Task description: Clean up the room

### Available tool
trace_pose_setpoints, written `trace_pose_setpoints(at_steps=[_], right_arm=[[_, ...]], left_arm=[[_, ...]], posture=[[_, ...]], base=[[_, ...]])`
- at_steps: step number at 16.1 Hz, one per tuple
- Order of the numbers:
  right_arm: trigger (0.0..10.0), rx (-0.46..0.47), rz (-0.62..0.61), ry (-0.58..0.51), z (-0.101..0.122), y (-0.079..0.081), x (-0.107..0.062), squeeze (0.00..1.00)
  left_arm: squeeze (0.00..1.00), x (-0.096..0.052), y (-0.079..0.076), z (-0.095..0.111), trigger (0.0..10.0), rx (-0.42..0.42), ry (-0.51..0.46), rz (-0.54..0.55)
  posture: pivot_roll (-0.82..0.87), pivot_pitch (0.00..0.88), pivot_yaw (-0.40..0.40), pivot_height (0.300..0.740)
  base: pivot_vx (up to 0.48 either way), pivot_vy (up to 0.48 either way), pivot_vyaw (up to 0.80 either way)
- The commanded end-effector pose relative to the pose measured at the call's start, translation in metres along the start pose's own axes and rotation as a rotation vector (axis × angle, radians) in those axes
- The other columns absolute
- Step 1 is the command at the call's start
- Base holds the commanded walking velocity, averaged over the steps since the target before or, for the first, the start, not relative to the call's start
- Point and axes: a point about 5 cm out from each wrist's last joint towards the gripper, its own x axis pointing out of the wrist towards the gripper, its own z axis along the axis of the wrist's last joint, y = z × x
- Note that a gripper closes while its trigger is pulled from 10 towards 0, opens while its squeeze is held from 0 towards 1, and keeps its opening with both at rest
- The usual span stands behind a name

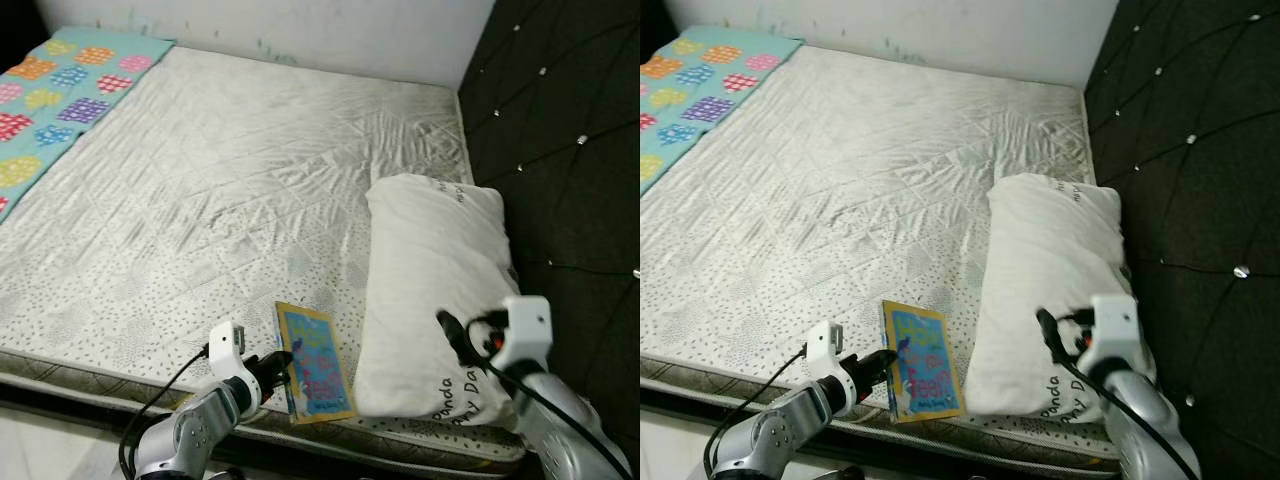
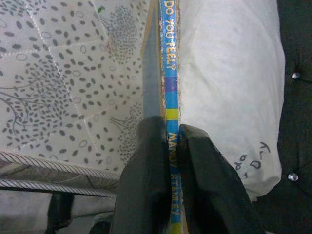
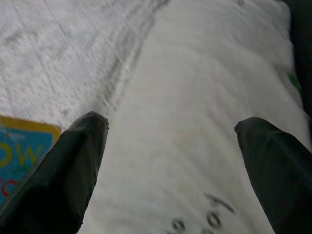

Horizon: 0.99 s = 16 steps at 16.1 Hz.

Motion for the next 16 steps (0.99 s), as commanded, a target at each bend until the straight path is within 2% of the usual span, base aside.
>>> trace_pose_setpoints(at_steps=[1,3,4,5,7,10,13,16], right_arm=[[10.0,0.013,-0.040,0.010,0.001,-0.010,-0.006,0.00],[10.0,-0.003,-0.024,0.011,0.005,-0.014,-0.009,0.00],[10.0,-0.002,-0.067,0.025,0.002,-0.024,-0.010,0.00],[10.0,0.029,-0.088,0.040,-0.001,-0.026,-0.013,0.00],[10.0,0.003,-0.070,0.039,0.000,-0.023,-0.016,0.00],[10.0,-0.006,-0.065,0.059,-0.001,-0.026,-0.017,0.00],[10.0,0.001,-0.063,0.062,-0.001,-0.027,-0.017,0.00],[10.0,0.005,-0.063,0.057,-0.001,-0.026,-0.016,0.00]], left_arm=[[0.00,0.006,-0.002,-0.005,10.0,0.032,0.045,-0.014],[0.00,0.011,0.000,-0.008,10.0,0.054,0.075,0.002],[0.00,0.013,-0.001,-0.006,10.0,0.066,0.092,-0.002],[0.00,0.013,0.001,-0.004,10.0,0.083,0.108,-0.002],[0.00,0.013,0.008,-0.001,10.0,0.120,0.129,0.010],[0.00,0.007,0.027,0.016,10.0,0.134,0.094,0.074],[0.00,0.000,0.042,0.022,10.0,0.166,0.062,0.134],[0.00,0.001,0.043,0.025,10.0,0.185,0.051,0.126]], posture=[[-0.27,0.146,-0.110,0.740],[-0.27,0.170,-0.099,0.740],[-0.27,0.178,-0.098,0.740],[-0.28,0.190,-0.097,0.740],[-0.28,0.193,-0.101,0.740],[-0.28,0.188,-0.114,0.740],[-0.28,0.185,-0.118,0.740],[-0.28,0.181,-0.120,0.740]], base=[[0.000,0.000,0.00],[0.000,0.000,0.00],[0.000,0.000,0.00],[0.000,0.000,0.00],[0.000,0.000,0.00],[0.000,0.000,0.00],[0.000,0.000,0.00],[0.000,0.000,0.00]])
